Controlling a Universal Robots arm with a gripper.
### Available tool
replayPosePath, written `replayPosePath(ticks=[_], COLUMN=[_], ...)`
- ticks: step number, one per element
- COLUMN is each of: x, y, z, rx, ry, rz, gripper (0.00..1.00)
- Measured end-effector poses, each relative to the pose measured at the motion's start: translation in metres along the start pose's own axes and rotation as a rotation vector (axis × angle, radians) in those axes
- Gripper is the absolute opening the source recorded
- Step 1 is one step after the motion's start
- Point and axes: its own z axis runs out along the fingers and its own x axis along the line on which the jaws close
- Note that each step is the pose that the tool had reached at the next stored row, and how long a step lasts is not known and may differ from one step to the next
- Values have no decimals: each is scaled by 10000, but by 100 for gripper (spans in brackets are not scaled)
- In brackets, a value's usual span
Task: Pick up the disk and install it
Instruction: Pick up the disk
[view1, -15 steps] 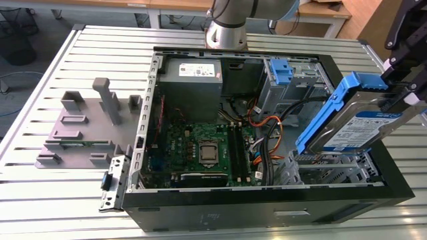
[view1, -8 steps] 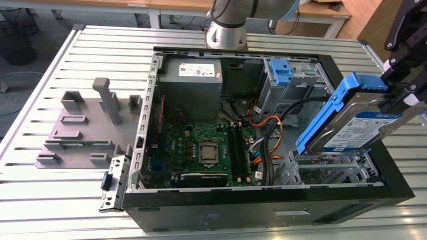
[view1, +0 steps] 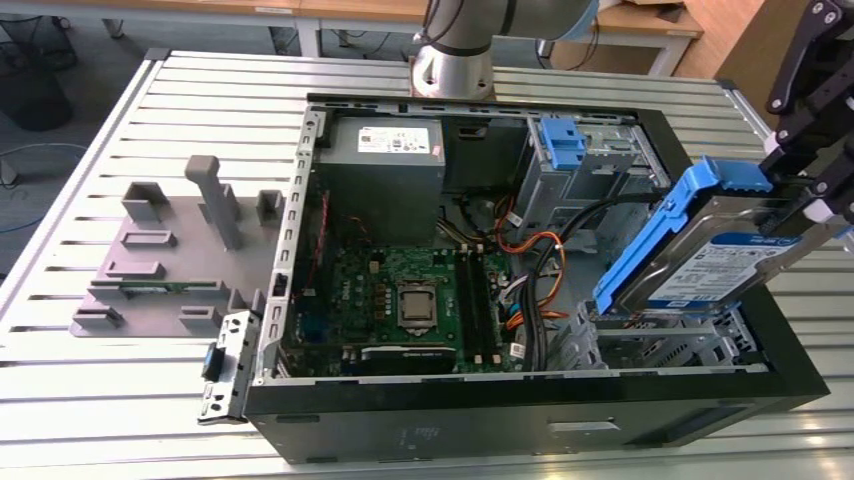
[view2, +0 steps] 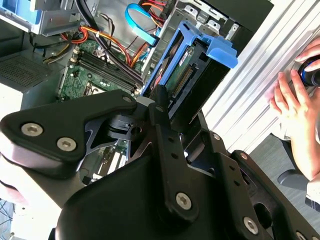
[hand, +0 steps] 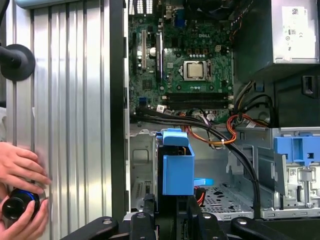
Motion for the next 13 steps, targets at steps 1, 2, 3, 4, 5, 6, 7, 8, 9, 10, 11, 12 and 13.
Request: replayPosePath(ticks=[1,2,3,4,5,6,7,8,9,10,11,12,13], x=[0,-1,-3,-4,-6,-7,-9,-9,-8,-8,-8,-8,-9], y=[-7,-16,-27,-37,-43,-45,-45,-45,-46,-47,-48,-50,-52], z=[7,15,21,26,32,42,55,71,87,101,112,120,129], rx=[0,0,0,0,0,0,0,0,0,0,0,0,0], ry=[2,1,0,0,0,0,0,0,0,-1,0,0,0], rz=[1,1,1,1,0,1,2,2,2,1,1,1,0], gripper=[35,35,35,35,35,35,35,35,35,35,35,35,35])
